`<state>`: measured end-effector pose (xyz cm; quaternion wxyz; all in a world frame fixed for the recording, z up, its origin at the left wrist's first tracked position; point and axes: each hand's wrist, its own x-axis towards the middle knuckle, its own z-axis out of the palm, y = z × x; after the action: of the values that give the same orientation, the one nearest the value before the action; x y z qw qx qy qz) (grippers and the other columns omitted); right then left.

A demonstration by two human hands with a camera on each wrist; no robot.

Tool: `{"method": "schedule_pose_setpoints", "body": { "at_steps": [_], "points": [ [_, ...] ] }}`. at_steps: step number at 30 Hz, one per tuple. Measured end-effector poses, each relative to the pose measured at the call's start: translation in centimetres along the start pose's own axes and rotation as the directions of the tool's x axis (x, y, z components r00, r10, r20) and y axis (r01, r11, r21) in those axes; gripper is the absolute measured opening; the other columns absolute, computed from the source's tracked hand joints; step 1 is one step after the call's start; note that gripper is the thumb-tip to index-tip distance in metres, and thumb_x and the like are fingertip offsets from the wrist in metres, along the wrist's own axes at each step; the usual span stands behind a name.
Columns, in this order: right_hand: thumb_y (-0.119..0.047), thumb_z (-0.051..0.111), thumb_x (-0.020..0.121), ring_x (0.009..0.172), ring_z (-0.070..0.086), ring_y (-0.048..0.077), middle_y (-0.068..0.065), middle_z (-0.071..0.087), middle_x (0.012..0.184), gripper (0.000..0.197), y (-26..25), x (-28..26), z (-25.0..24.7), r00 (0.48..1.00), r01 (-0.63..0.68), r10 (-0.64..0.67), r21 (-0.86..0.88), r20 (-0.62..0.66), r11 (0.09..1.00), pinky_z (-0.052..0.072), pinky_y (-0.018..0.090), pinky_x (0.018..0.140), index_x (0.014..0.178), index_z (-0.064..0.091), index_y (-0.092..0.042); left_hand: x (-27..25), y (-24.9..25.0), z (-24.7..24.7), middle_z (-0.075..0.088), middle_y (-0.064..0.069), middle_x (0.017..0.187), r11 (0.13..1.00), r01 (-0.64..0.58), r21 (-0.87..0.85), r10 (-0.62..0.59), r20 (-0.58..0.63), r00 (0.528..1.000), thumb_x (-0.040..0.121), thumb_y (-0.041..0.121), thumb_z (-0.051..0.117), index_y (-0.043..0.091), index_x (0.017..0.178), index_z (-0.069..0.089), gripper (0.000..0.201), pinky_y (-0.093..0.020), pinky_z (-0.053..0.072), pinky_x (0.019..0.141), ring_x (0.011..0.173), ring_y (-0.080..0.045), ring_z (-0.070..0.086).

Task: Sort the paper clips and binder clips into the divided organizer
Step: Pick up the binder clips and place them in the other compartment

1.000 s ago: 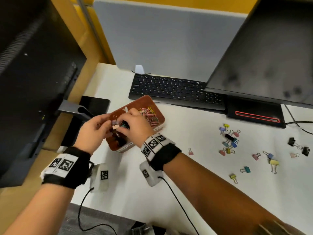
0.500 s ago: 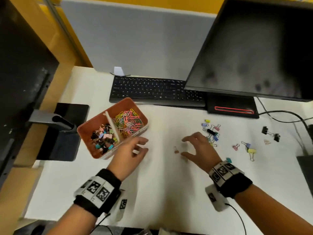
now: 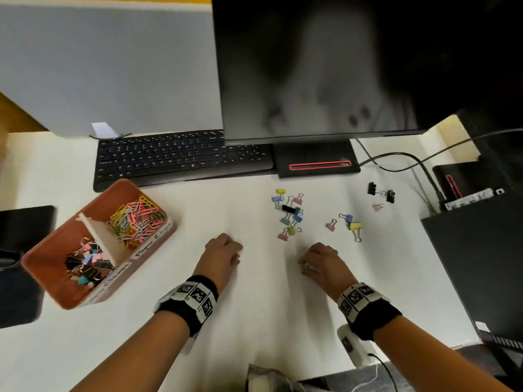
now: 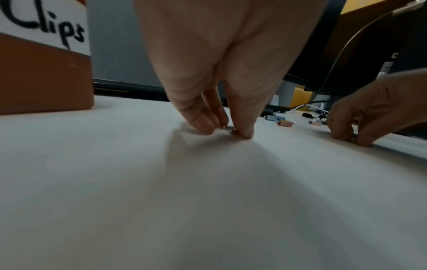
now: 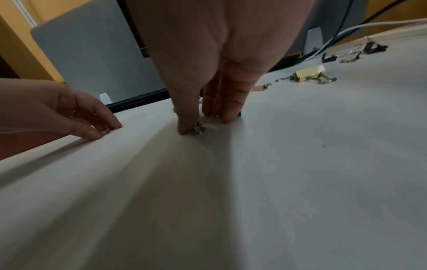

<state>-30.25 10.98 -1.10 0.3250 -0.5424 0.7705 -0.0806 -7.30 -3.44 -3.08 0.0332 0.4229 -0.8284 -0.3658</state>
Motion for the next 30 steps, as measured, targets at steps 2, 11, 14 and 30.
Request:
{"method": "schedule_pose_setpoints", "body": {
  "at_steps": [2,11,14,30],
  "points": [
    [-0.017,0.064,0.084,0.094,0.054,0.027,0.008,0.061,0.101,0.014,-0.2,0.3,0.1,0.998,0.054,-0.055,-0.011,-0.016,0.998,0.045,0.034,0.086,0.096,0.07,-0.013,0.3,-0.1,0.2,0.058,-0.003,0.094,1.0,0.01,0.008,-0.01,-0.018,1.0,0.078,0.0,0.062,0.013,0.091,0.068,0.019,-0.03,0.047,0.083,0.088,-0.021,0.051],
    [-0.009,0.069,0.079,0.07,0.049,0.002,-0.008,0.049,0.083,0.012,1.0,2.0,-3.4,0.979,0.141,-0.11,0.177,-0.171,0.974,0.039,0.007,0.069,0.091,0.069,-0.013,0.5,0.6,-0.5,0.063,-0.005,0.087,0.997,0.036,0.071,-0.036,0.002,0.999,0.075,0.002,0.061,0.014,0.089,0.068,0.02,-0.029,0.046,0.08,0.083,-0.026,0.058],
    [-0.007,0.073,0.076,0.065,0.049,-0.002,-0.014,0.044,0.087,0.018,2.3,2.0,-4.6,0.99,0.08,-0.052,0.217,-0.132,0.973,0.038,0.001,0.064,0.094,0.071,-0.01,0.5,0.5,-0.6,0.051,-0.001,0.093,0.995,0.085,-0.054,-0.088,-0.052,0.995,0.068,-0.004,0.066,0.013,0.091,0.068,0.029,-0.015,0.047,0.075,0.075,-0.011,0.055],
    [-0.014,0.064,0.083,0.081,0.048,0.01,-0.005,0.047,0.094,0.019,3.0,3.3,-2.6,0.995,0.087,-0.093,0.14,0.036,0.986,0.036,0.017,0.079,0.103,0.066,-0.016,3.0,3.7,-1.0,0.061,0.006,0.077,0.962,0.236,-0.14,-0.218,0.13,0.967,0.07,0.009,0.077,0.026,0.083,0.06,0.027,-0.016,0.041,0.07,0.069,-0.006,0.057]
  ]
}}
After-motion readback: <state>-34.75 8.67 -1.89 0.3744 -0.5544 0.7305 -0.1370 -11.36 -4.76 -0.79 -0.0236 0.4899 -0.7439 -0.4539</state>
